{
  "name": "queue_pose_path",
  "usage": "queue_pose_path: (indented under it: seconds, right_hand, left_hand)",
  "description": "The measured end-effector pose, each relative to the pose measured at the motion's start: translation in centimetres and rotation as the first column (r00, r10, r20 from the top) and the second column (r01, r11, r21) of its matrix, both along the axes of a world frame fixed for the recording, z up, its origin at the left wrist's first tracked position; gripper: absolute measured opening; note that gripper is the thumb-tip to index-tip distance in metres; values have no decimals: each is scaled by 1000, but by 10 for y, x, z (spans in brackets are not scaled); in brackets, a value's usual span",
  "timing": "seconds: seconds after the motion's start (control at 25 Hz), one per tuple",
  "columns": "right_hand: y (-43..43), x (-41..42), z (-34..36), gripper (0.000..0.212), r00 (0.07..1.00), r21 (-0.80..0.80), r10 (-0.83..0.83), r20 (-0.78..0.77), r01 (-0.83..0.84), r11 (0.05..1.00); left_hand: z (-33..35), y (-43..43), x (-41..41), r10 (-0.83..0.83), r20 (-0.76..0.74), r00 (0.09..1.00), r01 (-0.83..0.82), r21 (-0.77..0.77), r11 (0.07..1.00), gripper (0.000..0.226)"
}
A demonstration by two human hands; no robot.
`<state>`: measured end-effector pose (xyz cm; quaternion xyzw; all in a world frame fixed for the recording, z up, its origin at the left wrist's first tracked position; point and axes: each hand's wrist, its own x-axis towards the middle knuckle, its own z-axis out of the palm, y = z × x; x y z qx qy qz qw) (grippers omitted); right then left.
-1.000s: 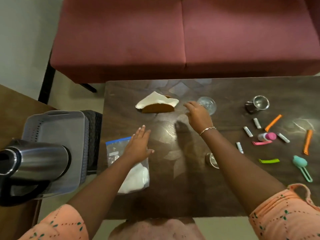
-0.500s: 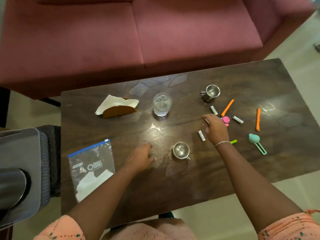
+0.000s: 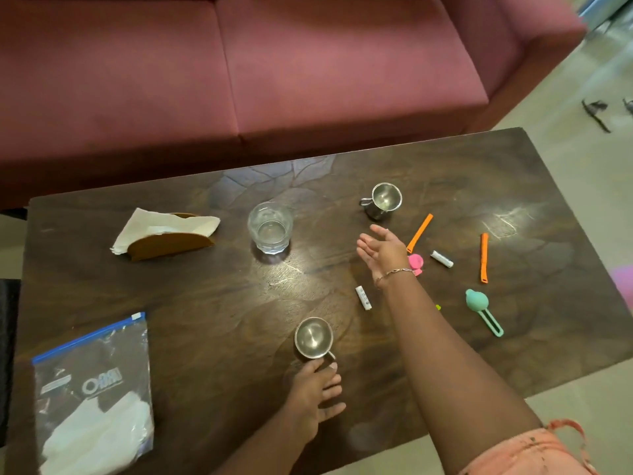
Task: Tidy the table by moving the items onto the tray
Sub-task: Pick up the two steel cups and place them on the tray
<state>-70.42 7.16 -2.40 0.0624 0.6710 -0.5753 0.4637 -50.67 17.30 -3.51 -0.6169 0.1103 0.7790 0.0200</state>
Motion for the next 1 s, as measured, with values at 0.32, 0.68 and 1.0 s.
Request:
queue_pose_path:
  seconds: [0.32, 0.68, 1.0]
  right_hand:
    - [-75, -8, -42, 67, 870, -172, -273, 411, 368, 914]
    - [-84, -18, -62, 9, 860, -164, -315, 402, 406, 899]
    - [-34, -8, -46, 28, 969, -100, -219, 119, 231, 968]
  left_hand:
    - [-12, 4, -16, 220, -11, 975, -217, 125, 968, 26]
    - [-17, -2, -4, 230, -1, 973, -229, 82, 970, 13]
    - [-11, -33, 32, 38, 124, 991, -12, -205, 979, 21]
